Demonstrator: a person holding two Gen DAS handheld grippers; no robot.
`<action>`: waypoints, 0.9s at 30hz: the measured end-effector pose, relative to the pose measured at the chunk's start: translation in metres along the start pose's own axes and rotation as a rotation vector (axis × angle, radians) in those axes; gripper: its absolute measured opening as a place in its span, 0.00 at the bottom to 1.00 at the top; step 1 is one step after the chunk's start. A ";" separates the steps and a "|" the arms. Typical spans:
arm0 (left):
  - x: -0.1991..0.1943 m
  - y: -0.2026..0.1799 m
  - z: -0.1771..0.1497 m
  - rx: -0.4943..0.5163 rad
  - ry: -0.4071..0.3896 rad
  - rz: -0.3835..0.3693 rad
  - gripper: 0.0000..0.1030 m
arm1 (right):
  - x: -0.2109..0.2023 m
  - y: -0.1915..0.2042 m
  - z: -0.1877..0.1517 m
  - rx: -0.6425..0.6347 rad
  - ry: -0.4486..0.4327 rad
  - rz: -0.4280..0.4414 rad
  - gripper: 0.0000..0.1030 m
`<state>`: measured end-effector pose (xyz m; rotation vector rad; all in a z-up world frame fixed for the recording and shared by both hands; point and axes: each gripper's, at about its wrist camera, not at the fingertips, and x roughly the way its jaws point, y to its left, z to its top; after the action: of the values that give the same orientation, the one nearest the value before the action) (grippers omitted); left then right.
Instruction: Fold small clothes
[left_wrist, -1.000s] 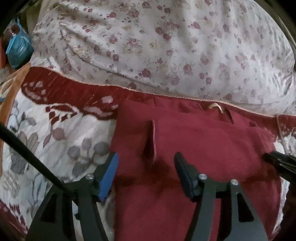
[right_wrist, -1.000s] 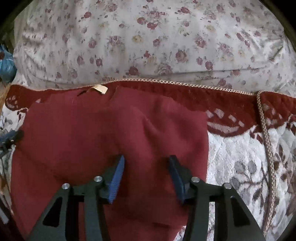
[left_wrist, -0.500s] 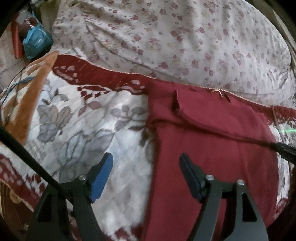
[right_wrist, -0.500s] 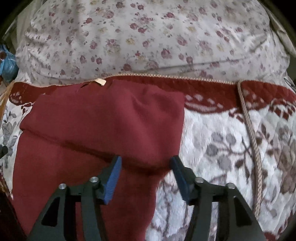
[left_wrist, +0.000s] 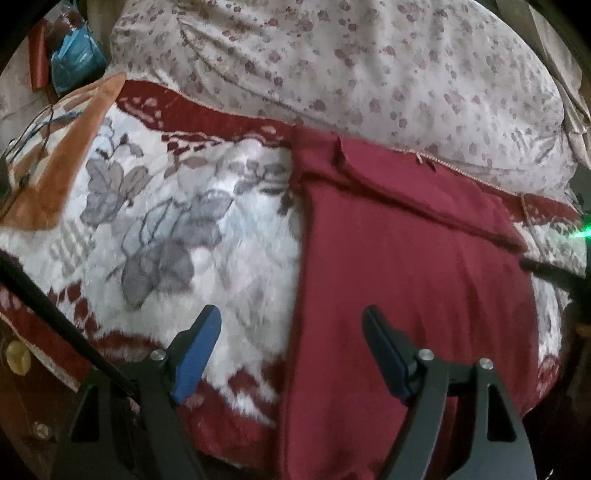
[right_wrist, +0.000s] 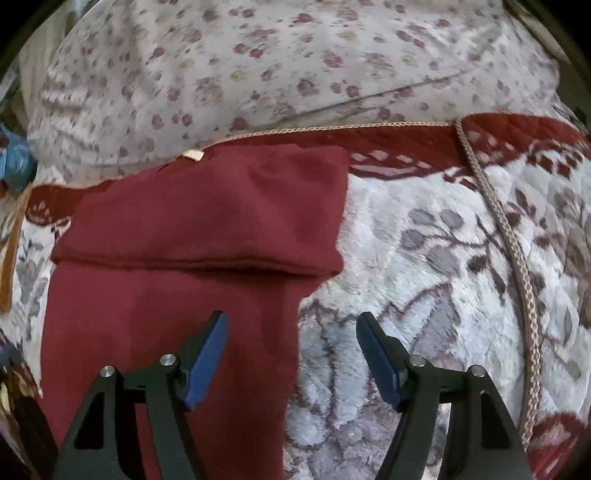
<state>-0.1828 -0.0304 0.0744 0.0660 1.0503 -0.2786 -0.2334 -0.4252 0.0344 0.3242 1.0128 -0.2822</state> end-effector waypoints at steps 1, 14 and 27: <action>0.001 0.000 -0.003 0.002 0.005 0.003 0.76 | -0.001 -0.002 0.001 0.016 -0.007 0.009 0.75; 0.015 0.003 -0.010 -0.025 0.053 -0.012 0.76 | 0.052 -0.041 0.078 0.247 -0.009 -0.042 0.82; 0.016 0.010 -0.013 -0.022 0.056 0.004 0.76 | 0.055 -0.051 0.089 0.162 -0.024 -0.032 0.01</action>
<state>-0.1841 -0.0214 0.0536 0.0569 1.1088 -0.2626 -0.1563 -0.5112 0.0239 0.4505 0.9740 -0.3974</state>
